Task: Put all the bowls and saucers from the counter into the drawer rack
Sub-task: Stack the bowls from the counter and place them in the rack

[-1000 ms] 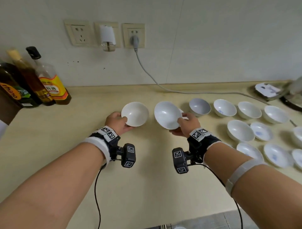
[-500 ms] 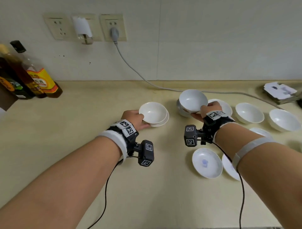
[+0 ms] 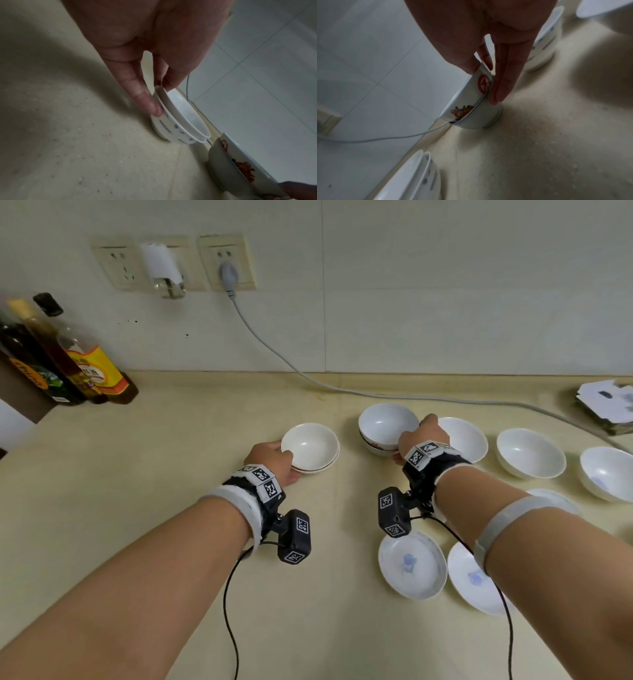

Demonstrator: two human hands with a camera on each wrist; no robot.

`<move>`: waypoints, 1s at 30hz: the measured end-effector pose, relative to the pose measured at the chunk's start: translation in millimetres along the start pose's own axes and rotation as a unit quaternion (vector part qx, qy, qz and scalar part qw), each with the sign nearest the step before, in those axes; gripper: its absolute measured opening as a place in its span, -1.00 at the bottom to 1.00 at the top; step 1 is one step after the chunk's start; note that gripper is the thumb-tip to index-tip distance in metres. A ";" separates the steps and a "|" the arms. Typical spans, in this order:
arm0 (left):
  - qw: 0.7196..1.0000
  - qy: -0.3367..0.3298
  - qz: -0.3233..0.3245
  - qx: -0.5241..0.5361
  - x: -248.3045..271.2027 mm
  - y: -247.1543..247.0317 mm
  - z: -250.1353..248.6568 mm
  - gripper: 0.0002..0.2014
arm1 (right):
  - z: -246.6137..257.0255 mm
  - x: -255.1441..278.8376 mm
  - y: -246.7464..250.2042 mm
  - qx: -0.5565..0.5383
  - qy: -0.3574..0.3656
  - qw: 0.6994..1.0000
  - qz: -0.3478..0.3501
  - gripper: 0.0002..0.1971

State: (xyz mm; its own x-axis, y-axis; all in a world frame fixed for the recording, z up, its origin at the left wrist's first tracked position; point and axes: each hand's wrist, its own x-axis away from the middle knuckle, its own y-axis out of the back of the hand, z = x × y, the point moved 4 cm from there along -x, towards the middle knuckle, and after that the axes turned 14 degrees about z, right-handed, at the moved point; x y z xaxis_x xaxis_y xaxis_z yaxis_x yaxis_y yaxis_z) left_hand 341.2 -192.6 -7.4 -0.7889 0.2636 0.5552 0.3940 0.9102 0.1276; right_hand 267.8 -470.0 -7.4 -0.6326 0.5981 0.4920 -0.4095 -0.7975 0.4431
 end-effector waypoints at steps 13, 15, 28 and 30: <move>0.993 0.023 0.066 0.093 43.1 -0.5 22.9 -0.51 | 5.1 39.8 -7.8 0.034 0.030 0.989 0.138 -0.53; 0.991 0.034 0.078 0.106 54.3 3.2 30.2 -0.51 | 10.7 57.7 -10.7 0.021 0.018 0.993 0.115 -0.53; 0.982 0.059 0.106 0.144 98.8 52.6 67.3 -0.49 | 34.2 166.6 -50.8 -0.034 0.041 0.981 0.185 -0.37; 0.982 0.061 0.103 0.149 105.1 63.7 68.8 -0.47 | 32.6 179.0 -59.6 -0.036 0.034 0.979 0.198 -0.38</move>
State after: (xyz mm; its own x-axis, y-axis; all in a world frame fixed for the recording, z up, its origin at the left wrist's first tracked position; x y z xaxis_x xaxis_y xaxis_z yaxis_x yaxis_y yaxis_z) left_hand 250.9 -84.9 2.6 -0.6382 0.4275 0.6403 0.3687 0.8998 -0.2333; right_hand 200.3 -312.8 78.7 -0.7929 0.2353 0.5622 -0.1659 -0.9710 0.1724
